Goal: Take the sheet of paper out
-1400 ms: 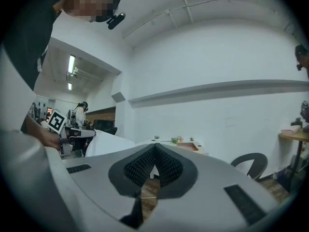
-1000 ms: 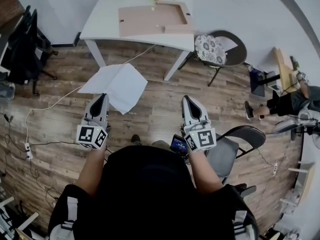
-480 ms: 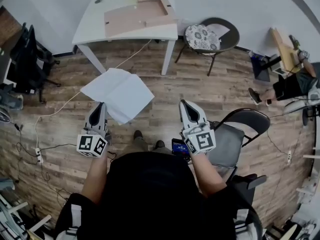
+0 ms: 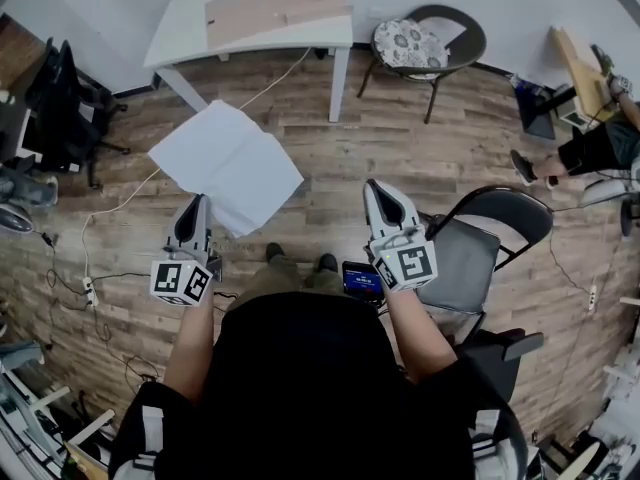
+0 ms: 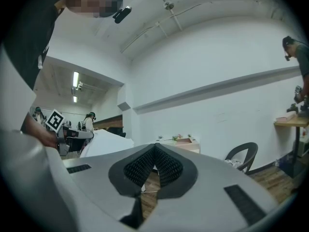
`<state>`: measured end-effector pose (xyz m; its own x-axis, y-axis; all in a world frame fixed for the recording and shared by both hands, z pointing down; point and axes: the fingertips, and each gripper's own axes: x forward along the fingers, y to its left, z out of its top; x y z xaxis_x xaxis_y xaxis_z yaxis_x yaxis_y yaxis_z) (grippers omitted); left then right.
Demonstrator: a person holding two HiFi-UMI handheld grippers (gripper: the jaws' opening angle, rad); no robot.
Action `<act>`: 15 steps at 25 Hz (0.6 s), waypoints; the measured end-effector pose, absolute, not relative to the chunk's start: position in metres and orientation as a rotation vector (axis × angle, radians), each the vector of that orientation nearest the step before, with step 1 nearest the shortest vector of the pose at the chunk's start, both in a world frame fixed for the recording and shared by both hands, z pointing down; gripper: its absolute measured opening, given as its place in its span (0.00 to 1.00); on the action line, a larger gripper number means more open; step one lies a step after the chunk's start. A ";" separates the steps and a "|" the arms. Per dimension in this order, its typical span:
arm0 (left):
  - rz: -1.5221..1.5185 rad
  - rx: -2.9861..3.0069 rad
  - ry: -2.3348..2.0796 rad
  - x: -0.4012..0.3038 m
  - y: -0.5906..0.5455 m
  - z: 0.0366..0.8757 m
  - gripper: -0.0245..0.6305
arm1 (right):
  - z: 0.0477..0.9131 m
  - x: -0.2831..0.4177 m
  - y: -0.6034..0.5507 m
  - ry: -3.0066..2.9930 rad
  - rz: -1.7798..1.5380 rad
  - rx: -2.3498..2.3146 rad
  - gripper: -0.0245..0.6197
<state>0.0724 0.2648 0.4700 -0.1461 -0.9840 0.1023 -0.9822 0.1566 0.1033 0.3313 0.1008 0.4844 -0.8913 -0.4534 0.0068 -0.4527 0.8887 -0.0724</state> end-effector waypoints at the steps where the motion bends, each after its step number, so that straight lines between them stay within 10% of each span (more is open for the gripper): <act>1: -0.021 1.948 -2.272 0.071 0.267 0.472 0.04 | 0.485 0.330 0.104 3.044 -0.113 -0.730 0.05; 15: -0.105 1.958 -2.228 0.019 0.303 0.480 0.04 | 0.470 0.277 0.142 3.043 -0.089 -0.780 0.05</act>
<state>0.0190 0.3033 0.4801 -0.1212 -0.9891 0.0833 -0.9769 0.1337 0.1667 0.2770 0.1417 0.4698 -0.8768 -0.4806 0.0153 -0.4806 0.8752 -0.0545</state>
